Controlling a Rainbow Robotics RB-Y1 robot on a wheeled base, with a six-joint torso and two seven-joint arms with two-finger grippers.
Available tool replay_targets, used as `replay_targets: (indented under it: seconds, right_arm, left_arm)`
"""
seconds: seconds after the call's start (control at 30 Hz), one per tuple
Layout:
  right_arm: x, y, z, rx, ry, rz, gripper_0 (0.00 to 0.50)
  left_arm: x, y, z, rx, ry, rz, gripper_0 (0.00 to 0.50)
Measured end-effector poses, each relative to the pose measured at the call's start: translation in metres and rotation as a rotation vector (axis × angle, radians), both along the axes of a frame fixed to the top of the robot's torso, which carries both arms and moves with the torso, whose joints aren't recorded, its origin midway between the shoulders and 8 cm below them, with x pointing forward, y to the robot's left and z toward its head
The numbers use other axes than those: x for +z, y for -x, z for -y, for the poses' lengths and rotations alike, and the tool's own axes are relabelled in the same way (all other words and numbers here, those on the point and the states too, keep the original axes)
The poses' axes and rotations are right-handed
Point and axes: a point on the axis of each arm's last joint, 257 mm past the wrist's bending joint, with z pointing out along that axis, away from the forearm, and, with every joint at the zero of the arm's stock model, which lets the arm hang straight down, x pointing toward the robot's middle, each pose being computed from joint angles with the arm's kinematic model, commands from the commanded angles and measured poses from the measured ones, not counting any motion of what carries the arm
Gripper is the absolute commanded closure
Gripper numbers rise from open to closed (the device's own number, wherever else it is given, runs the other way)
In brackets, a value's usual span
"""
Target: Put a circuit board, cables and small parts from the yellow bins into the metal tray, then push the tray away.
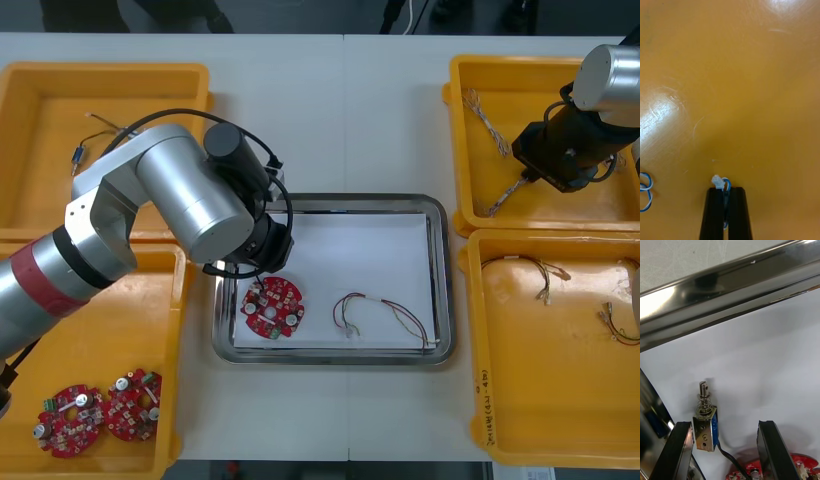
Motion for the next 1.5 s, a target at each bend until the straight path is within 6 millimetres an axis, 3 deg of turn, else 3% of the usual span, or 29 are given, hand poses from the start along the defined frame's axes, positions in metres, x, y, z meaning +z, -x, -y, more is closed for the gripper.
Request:
replay_targets:
  seconds: [0.33, 0.57, 0.9, 1.1, 1.27, 1.5]
  right_arm:
    - [0.004, 0.0, 0.003, -0.001, 0.006, 0.004, 0.5]
    - [0.021, -0.002, 0.025, -0.02, 0.036, 0.031, 0.5]
    - [0.036, 0.001, 0.066, -0.015, 0.116, 0.047, 0.5]
    - [0.035, -0.005, 0.084, -0.035, 0.138, 0.1, 0.5]
    - [0.027, -0.006, 0.092, -0.042, 0.148, 0.12, 0.5]
    - [0.026, -0.007, 0.093, -0.022, 0.162, 0.123, 0.5]
  left_arm:
    - [0.046, 0.009, -0.011, 0.036, 0.023, -0.013, 0.0]
    - [0.072, 0.009, -0.024, 0.079, 0.058, -0.026, 0.0]
    - [0.102, 0.008, -0.073, 0.198, 0.066, -0.057, 0.0]
    - [0.12, 0.006, -0.105, 0.256, 0.057, -0.054, 0.0]
    - [0.134, 0.0, -0.123, 0.22, 0.044, -0.027, 0.0]
    - [0.137, -0.009, -0.15, 0.151, 0.014, -0.034, 0.0]
